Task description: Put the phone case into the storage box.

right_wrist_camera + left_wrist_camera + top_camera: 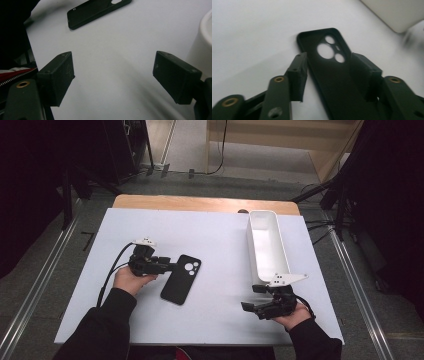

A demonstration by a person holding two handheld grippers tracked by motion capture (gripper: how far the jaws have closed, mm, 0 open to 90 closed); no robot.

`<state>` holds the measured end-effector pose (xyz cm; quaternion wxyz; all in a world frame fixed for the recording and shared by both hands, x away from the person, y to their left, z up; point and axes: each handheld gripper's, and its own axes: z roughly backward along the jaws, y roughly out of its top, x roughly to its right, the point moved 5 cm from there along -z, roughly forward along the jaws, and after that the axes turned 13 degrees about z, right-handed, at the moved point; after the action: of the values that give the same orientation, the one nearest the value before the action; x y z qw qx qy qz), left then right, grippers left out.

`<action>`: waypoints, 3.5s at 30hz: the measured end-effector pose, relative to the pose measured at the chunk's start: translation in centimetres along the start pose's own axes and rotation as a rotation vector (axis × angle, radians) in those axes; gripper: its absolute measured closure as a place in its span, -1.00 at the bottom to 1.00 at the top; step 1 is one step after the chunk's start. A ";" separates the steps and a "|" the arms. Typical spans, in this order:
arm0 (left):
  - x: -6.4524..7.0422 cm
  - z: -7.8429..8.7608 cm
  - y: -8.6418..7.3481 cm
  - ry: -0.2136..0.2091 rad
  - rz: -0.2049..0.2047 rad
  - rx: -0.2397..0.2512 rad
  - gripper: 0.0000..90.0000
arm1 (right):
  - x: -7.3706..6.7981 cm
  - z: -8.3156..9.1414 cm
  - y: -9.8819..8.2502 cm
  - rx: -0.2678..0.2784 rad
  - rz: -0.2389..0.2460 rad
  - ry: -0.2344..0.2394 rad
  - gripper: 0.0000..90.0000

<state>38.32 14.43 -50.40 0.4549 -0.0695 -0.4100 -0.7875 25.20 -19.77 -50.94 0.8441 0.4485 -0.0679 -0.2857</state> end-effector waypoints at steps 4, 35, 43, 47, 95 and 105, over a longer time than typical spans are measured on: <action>0.9 1.3 -0.3 -0.027 -0.004 0.014 -0.10 | 0.0 0.0 0.0 0.004 0.000 0.000 -0.65; 3.5 4.3 -5.1 -0.087 -0.052 -0.016 -0.32 | 0.0 0.1 0.0 0.005 -0.001 -0.010 -0.65; 4.0 4.9 -6.4 -0.090 -0.061 -0.022 -0.32 | 0.1 0.1 -0.1 0.003 -0.002 -0.017 -0.65; 4.0 5.2 -7.0 -0.082 -0.058 -0.028 -0.32 | 0.2 0.2 -0.2 0.005 -0.002 -0.025 -0.65; 4.7 2.5 -4.5 0.065 -0.015 0.050 -0.51 | 0.6 0.5 -0.8 -0.016 -0.013 -0.039 -0.65; 4.4 1.1 -3.2 0.119 0.006 0.068 -0.51 | 0.6 0.5 -0.8 -0.017 -0.016 -0.039 -0.65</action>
<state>33.00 13.12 -49.41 0.4831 -0.0083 -0.4083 -0.7745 25.18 -20.76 -51.38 0.8440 0.4363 -0.0783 -0.3019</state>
